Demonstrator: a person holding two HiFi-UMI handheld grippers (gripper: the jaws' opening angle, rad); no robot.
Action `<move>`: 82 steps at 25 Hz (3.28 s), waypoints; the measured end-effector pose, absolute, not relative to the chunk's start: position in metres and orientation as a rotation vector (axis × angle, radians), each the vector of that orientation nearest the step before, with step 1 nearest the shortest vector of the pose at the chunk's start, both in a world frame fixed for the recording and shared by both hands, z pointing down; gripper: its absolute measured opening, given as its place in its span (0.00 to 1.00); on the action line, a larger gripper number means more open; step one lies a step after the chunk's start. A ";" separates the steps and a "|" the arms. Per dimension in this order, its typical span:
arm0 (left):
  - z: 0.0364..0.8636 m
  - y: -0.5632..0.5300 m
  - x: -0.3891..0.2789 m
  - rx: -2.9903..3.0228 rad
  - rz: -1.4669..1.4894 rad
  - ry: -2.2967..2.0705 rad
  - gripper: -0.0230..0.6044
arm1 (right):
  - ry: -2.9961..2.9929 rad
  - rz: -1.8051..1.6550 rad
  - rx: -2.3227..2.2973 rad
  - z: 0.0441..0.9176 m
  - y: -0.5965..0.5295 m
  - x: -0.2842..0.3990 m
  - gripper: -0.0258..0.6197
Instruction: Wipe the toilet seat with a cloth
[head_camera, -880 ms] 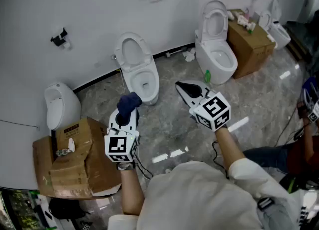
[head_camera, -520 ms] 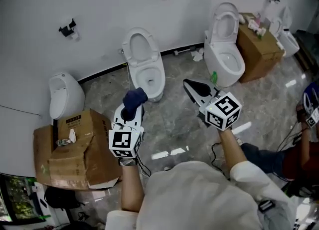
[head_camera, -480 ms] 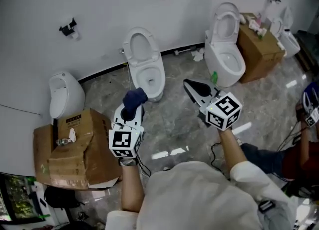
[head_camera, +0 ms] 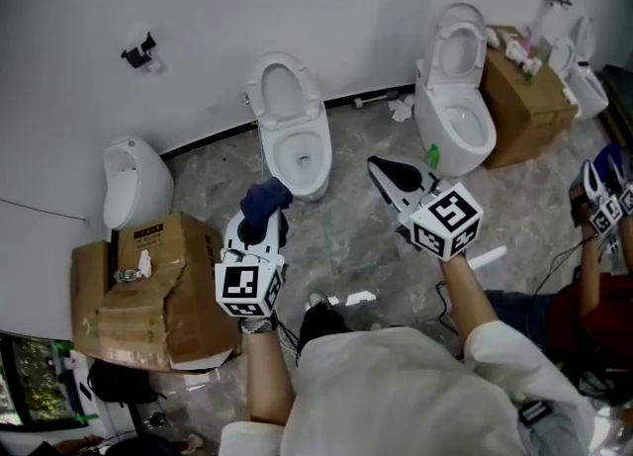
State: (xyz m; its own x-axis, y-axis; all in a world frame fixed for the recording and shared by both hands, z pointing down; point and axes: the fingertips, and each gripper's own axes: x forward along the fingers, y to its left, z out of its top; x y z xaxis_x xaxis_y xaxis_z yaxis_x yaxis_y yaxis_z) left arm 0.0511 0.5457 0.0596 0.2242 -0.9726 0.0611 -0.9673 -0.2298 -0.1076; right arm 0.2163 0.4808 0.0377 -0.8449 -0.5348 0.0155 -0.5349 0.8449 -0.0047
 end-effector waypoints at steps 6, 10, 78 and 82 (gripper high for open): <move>0.072 0.505 0.029 -2.419 -0.171 1.917 0.10 | -3.000 -0.022 0.891 0.043 0.442 0.201 0.08; 0.078 0.458 0.007 -2.440 -0.180 1.901 0.10 | -2.979 -0.027 0.918 0.046 0.400 0.179 0.08; 0.599 -0.186 -0.047 -2.841 -0.761 1.839 0.10 | -2.657 0.296 1.183 0.442 -0.114 0.065 0.08; 0.630 -0.190 -0.046 -2.810 -0.864 1.870 0.10 | -2.634 0.322 1.187 0.455 -0.114 0.074 0.08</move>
